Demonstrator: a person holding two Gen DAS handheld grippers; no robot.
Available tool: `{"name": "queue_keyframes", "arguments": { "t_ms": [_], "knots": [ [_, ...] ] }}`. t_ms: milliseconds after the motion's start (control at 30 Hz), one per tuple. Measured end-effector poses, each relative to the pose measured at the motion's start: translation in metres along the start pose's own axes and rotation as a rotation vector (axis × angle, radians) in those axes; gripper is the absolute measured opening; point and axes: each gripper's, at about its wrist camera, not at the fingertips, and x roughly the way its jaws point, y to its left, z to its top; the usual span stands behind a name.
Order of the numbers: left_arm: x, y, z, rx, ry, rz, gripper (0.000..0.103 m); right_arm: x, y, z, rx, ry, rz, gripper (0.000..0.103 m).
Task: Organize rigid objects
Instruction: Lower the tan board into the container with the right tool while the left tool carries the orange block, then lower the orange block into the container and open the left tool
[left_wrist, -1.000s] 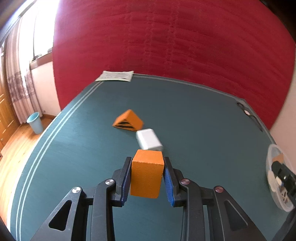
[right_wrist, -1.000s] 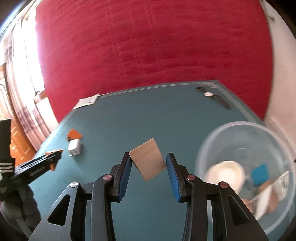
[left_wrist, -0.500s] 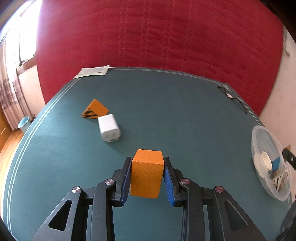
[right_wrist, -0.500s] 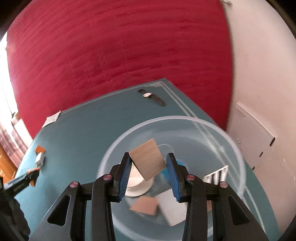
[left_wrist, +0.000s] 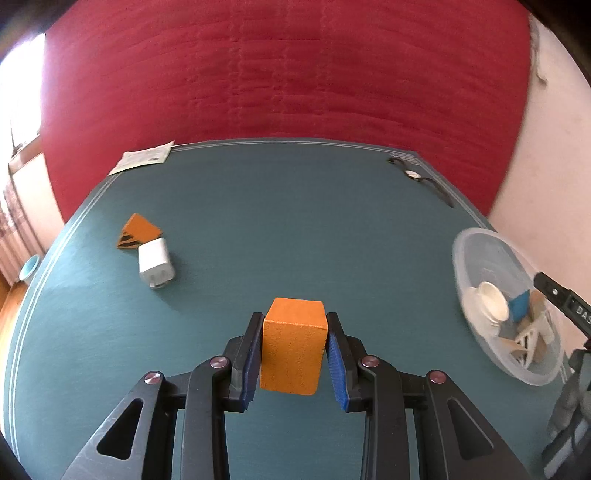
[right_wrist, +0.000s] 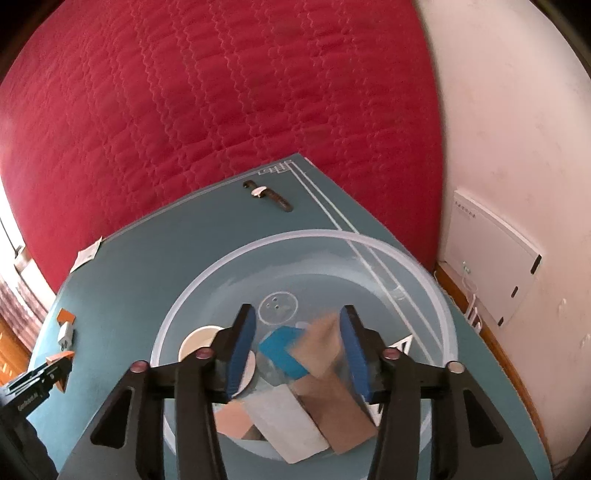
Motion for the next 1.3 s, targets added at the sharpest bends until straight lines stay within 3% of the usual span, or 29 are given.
{"name": "queue_keyframes", "arguments": {
  "t_ms": [600,967,1000,1067,1100,1300],
  "knots": [
    [-0.004,-0.098,0.013,0.179,0.023,-0.245,0.034,-0.012,-0.01,-0.002,0.019,-0.057,-0.054,0.051],
    [0.0,-0.143,0.009,0.266,0.042,-0.321,0.035,-0.015,-0.015,-0.001,0.031,-0.068,-0.044,0.051],
    [0.001,-0.144,0.009,0.268,0.049,-0.328,0.037,-0.015,-0.015,-0.002,0.031,-0.067,-0.043,0.051],
    [0.005,-0.145,0.008,0.262,0.06,-0.342,0.068,-0.015,-0.015,-0.002,0.031,-0.066,-0.04,0.051],
    [0.005,-0.144,0.007,0.254,0.055,-0.339,0.073,-0.015,-0.016,-0.002,0.03,-0.066,-0.039,0.051],
    [0.007,-0.129,0.004,0.226,0.06,-0.312,0.075,-0.016,-0.015,-0.002,0.025,-0.067,-0.032,0.051]
  ]
}}
